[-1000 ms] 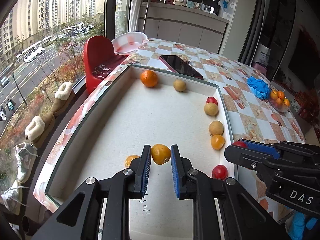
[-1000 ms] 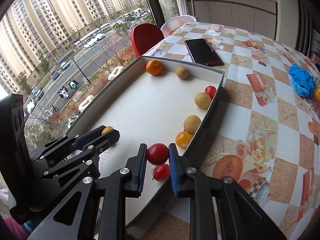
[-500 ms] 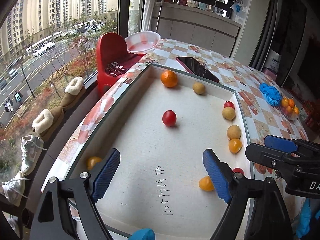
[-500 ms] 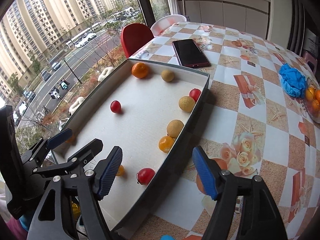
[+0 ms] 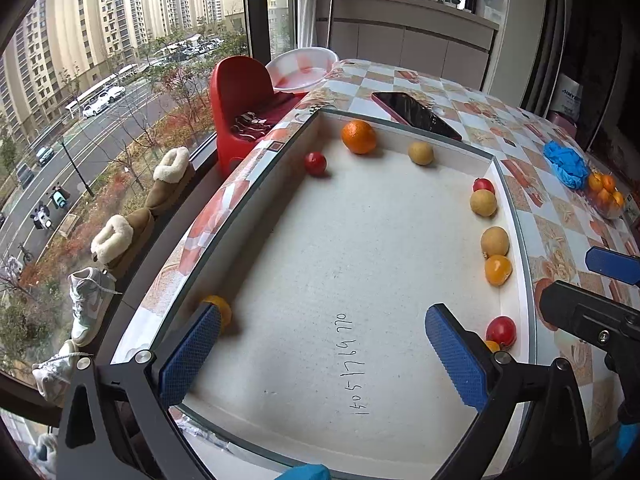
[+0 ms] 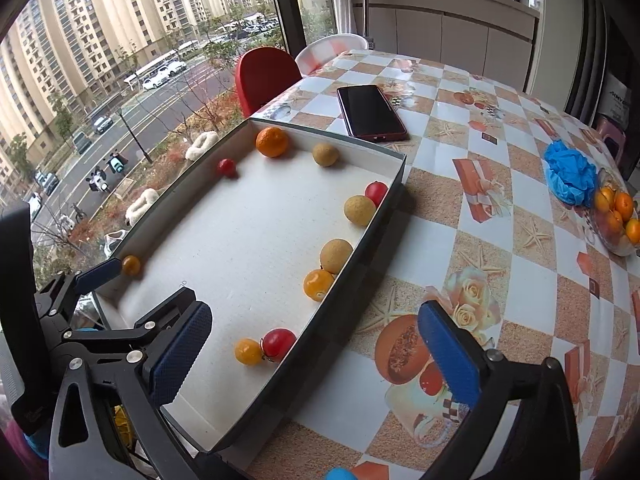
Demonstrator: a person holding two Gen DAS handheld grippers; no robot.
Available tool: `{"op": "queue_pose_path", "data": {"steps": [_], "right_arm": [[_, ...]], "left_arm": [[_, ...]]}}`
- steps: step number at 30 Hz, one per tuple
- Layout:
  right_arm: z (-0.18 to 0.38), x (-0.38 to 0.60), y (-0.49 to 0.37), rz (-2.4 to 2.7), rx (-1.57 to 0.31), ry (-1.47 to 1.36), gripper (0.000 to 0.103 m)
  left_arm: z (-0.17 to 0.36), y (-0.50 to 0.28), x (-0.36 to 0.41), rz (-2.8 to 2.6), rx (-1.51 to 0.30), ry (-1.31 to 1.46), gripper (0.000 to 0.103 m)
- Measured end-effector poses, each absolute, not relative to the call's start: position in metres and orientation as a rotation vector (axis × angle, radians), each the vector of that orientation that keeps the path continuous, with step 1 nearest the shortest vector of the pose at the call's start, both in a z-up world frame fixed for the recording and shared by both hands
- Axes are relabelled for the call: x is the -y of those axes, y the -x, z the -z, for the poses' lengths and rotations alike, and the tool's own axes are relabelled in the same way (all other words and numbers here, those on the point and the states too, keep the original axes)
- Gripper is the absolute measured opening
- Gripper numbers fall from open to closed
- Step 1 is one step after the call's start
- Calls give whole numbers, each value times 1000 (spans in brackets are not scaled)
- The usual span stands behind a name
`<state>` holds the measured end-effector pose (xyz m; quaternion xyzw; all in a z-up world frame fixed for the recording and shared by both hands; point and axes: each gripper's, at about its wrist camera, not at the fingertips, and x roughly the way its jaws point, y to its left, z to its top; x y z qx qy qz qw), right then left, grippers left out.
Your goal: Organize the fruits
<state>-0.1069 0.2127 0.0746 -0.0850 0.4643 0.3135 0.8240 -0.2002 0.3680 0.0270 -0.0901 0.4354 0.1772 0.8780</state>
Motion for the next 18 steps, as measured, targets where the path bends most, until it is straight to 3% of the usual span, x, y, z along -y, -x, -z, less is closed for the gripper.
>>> {"op": "queue_pose_path", "data": {"steps": [18], "right_arm": [[-73, -211, 110, -688, -1012, 176, 103]], "left_arm": [[-31, 202, -355, -381, -938, 122, 103]]}}
